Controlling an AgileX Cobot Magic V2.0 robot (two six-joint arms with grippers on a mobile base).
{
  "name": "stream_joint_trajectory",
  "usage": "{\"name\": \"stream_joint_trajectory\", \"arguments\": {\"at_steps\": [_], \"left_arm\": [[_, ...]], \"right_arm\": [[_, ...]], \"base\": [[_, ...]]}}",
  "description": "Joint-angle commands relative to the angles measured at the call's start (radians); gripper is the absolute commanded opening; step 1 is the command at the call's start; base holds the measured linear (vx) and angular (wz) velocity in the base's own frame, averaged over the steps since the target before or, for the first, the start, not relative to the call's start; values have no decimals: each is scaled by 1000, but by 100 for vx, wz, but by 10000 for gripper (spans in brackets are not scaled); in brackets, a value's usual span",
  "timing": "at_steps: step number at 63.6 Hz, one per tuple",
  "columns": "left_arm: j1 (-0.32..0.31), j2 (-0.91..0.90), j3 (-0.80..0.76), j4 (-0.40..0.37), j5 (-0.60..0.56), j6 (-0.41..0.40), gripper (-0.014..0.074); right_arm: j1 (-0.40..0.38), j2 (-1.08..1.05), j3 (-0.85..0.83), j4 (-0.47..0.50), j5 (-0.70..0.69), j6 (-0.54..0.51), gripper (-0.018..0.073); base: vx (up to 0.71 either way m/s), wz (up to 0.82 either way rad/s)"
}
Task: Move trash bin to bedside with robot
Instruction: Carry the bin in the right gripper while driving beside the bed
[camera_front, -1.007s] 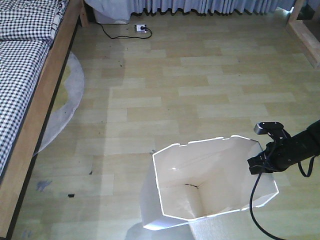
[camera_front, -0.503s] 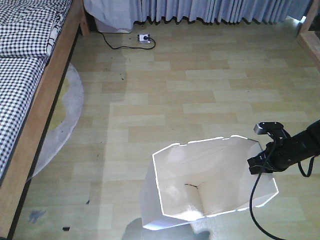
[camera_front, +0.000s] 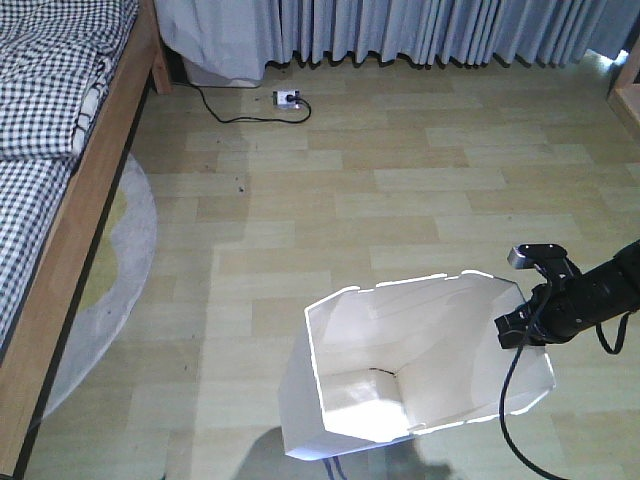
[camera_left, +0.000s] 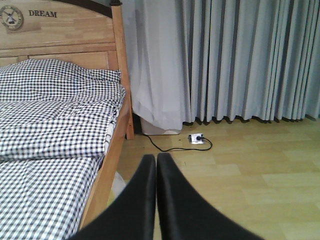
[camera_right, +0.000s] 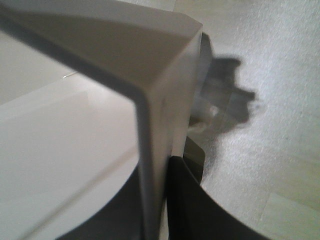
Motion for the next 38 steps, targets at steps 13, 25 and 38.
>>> {"name": "stream_joint_trajectory", "arguments": {"at_steps": [13, 25, 38], "left_arm": [[-3, -5, -24, -2, -73, -4, -6], [-3, -5, -24, -2, -73, -4, -6], [-3, -5, -24, -2, -73, -4, -6]], "right_arm": [[-4, -69, -14, 71, 165, 3, -5], [-4, -69, -14, 71, 165, 3, -5], [-4, -69, -14, 71, 165, 3, -5]], "base": [[36, -1], [36, -2], [34, 0]]}}
